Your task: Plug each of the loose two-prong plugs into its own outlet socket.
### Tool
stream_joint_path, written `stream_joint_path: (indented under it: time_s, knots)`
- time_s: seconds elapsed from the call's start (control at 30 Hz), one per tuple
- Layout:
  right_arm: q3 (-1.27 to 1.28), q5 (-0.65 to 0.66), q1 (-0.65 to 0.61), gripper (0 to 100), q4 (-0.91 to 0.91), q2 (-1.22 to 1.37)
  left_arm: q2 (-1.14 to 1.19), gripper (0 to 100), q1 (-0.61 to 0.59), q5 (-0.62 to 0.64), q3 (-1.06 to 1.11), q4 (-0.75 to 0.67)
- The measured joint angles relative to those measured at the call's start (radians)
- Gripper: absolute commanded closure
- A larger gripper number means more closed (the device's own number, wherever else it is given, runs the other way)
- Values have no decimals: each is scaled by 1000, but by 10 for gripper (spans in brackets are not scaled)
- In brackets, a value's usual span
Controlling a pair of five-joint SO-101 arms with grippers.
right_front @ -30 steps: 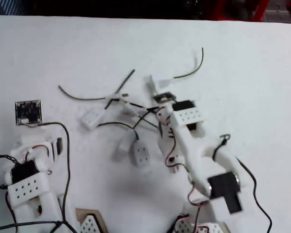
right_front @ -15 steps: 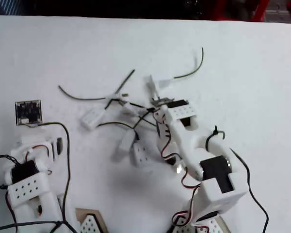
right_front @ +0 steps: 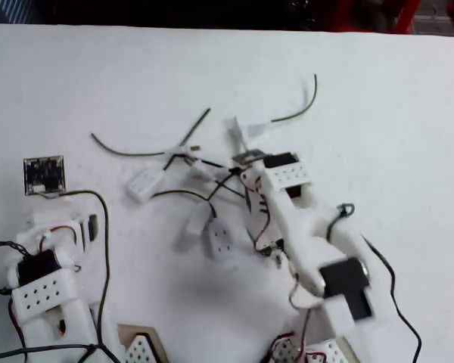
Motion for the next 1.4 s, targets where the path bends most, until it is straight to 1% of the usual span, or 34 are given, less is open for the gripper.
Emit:
stream_joint_path:
  time_s: [0.27,0.53,0.7,1.03,1.13,1.4]
  knots:
    - [2,14,-2,981,130,-423,0,740,0,0,0,0]
    - [2,15,-5,981,141,-760,0,740,0,0,0,0]
    - [2,15,-9,981,129,-864,0,740,0,0,0,0]
    - [23,15,-12,981,-9,-1030,0,740,0,0,0,0]
    - [107,15,-14,981,-58,-1033,0,740,0,0,0,0]
    - [431,15,-18,981,-235,-1031,0,740,0,0,0,0]
